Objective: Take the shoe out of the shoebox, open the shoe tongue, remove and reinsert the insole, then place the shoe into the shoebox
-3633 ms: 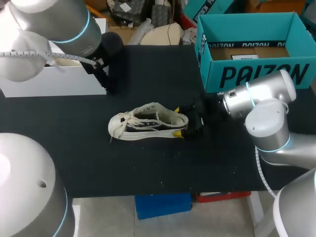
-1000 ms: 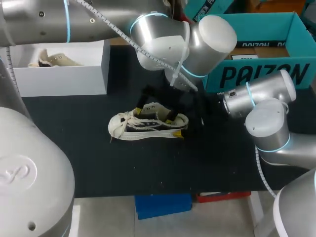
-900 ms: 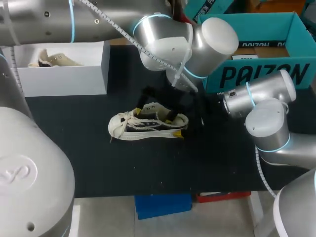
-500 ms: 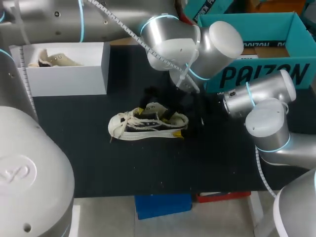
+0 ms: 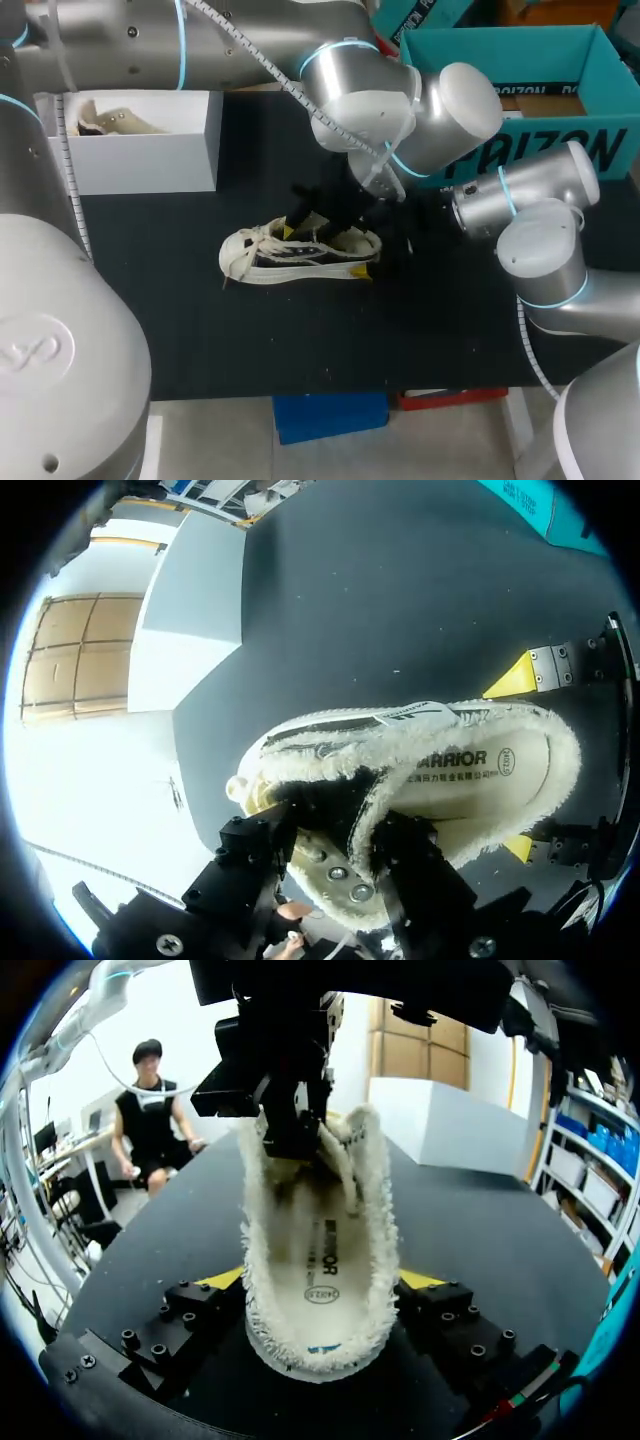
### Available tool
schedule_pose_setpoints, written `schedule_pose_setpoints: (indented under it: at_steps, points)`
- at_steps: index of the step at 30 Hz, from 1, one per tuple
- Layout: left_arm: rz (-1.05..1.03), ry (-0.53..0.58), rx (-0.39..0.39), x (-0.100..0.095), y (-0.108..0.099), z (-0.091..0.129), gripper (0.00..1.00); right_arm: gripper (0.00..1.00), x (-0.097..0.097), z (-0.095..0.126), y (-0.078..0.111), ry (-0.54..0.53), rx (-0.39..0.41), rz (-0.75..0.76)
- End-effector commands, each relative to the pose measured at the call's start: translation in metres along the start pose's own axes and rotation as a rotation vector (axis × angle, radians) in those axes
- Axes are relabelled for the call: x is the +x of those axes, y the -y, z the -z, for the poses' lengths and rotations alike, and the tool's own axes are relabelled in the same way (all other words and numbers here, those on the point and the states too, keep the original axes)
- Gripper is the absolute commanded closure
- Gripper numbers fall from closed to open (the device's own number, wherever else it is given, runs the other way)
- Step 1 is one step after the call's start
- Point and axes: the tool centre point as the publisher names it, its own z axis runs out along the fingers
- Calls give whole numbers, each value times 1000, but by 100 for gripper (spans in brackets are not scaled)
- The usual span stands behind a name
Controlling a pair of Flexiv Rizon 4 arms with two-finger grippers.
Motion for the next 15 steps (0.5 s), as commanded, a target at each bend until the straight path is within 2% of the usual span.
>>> schedule_pose_setpoints:
  at_steps: [1, 2, 3, 8, 15]
  points:
    - [-2, 36, 0, 6, 3, 0, 84, 100, -1, -3, 0, 1, 1, -1]
    - [-1, 37, -1, 6, 3, 0, 98, 100, -1, -3, 0, 1, 1, -1]
    - [-5, 37, 2, 6, 3, 0, 100, 100, -1, -3, 0, 1, 1, -1]
    - [-14, 40, 14, 4, 2, 1, 100, 100, -1, -3, 0, 1, 1, -1]
    - [-10, 1, 49, -6, 4, 15, 100, 100, -1, -3, 0, 1, 1, -1]
